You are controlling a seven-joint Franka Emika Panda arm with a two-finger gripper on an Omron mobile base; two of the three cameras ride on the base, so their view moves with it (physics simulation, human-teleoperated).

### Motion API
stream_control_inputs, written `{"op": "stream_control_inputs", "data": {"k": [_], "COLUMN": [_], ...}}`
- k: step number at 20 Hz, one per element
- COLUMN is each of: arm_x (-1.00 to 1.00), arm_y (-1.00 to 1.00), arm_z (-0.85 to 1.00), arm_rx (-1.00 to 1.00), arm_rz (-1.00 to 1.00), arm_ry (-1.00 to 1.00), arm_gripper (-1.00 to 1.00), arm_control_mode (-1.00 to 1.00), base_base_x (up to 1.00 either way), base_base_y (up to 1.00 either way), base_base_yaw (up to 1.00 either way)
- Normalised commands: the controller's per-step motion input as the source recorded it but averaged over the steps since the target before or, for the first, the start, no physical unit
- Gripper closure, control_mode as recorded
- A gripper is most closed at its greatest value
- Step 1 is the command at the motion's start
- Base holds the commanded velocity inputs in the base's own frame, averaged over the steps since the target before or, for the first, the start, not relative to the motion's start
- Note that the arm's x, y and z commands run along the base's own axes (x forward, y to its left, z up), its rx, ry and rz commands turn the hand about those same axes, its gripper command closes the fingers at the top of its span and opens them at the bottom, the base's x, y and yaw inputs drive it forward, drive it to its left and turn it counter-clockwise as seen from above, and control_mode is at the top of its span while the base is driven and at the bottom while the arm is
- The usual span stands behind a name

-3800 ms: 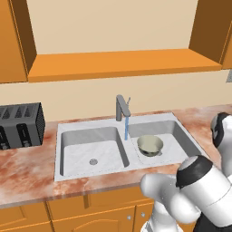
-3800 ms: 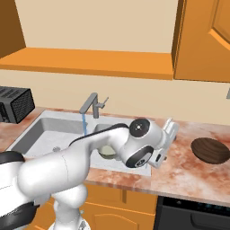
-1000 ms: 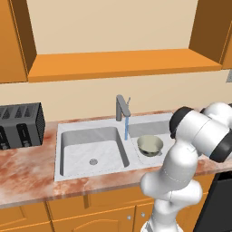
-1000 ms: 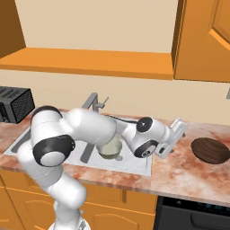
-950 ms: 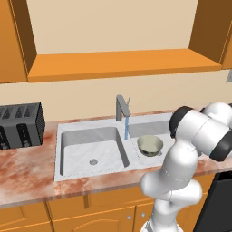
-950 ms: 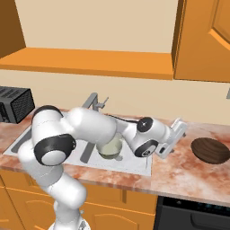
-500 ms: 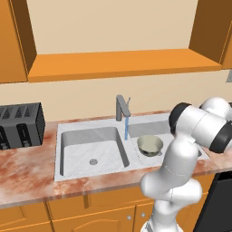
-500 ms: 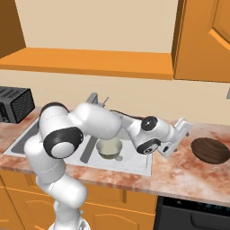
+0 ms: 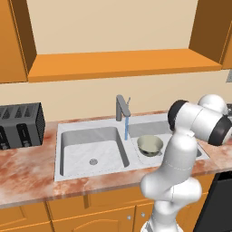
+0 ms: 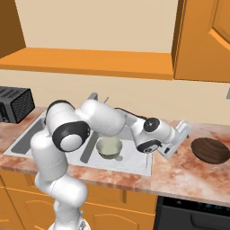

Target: Rinse each bowl for a few seconds and place them down in the sink or on the counter.

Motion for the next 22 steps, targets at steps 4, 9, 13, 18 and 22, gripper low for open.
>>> {"op": "stream_control_inputs", "data": {"k": [4, 9, 13, 18, 22], "arm_x": [0.11, 0.07, 0.04, 0.06, 0.12], "arm_y": [-0.1, -0.12, -0.16, -0.22, -0.17], "arm_z": [-0.25, -0.21, -0.23, -0.26, -0.24], "arm_rx": [0.0, 0.0, 0.0, 0.0, 0.0], "arm_rz": [0.0, 0.0, 0.0, 0.0, 0.0], "arm_ry": [0.02, 0.0, 0.0, 0.0, 0.0], "arm_gripper": [-1.0, -1.0, -1.0, -1.0, -1.0], "arm_control_mode": [-1.0, -1.0, -1.0, -1.0, -1.0], "base_base_x": [0.0, 0.0, 0.0, 0.0, 0.0], "base_base_y": [0.0, 0.0, 0.0, 0.0, 0.0], "base_base_yaw": [0.0, 0.0, 0.0, 0.0, 0.0]}}
